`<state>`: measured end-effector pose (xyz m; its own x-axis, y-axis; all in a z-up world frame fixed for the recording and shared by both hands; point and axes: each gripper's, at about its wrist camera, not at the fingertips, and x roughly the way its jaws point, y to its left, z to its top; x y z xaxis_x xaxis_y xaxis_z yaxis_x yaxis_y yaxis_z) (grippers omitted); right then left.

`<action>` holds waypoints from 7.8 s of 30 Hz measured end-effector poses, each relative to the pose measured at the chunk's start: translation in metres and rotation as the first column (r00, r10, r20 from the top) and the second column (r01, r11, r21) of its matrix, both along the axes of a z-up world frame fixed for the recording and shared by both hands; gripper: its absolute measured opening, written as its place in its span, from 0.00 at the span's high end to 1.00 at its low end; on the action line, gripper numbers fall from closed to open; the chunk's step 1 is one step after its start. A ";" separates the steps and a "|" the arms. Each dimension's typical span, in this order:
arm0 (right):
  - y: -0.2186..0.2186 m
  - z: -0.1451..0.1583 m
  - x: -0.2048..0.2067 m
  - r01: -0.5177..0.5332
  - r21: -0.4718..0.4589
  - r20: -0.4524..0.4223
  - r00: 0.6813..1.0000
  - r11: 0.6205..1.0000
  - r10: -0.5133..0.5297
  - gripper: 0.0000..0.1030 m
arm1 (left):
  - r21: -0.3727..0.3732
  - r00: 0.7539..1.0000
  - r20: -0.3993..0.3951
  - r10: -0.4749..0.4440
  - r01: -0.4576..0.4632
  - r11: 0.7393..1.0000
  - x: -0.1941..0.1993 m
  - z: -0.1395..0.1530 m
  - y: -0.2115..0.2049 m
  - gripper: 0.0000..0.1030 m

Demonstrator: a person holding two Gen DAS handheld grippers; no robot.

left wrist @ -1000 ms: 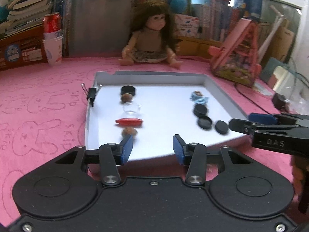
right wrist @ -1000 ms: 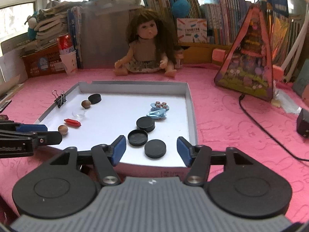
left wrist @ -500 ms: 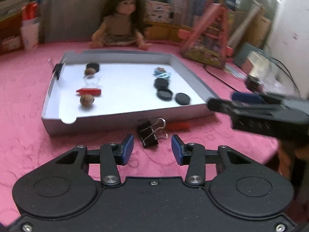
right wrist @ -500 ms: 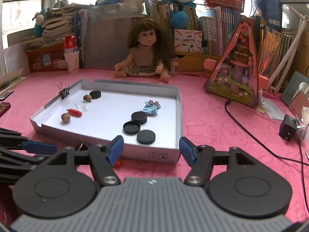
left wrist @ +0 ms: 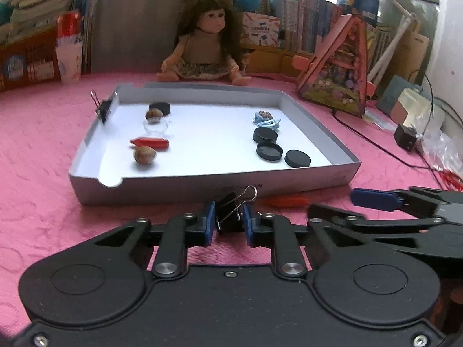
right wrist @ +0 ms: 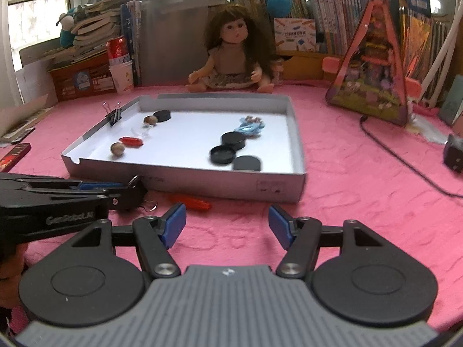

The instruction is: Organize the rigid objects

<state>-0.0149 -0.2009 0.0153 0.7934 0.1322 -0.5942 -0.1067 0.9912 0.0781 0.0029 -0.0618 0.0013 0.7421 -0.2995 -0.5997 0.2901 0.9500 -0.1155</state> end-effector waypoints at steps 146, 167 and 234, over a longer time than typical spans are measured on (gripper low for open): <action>0.005 -0.006 0.131 0.133 -0.032 0.068 0.989 0.991 -0.131 0.52 | 0.060 0.982 0.057 0.182 -0.186 0.981 0.145 -0.007 0.028 0.81; 0.004 -0.012 0.190 0.130 -0.047 0.014 0.992 0.990 -0.129 0.47 | 0.097 0.978 0.033 0.205 -0.208 0.973 0.201 -0.005 0.025 0.79; 0.015 -0.020 0.071 0.120 -0.096 -0.034 0.992 0.988 -0.124 0.00 | 0.130 0.967 0.003 0.253 -0.251 0.959 0.063 -0.015 0.053 0.01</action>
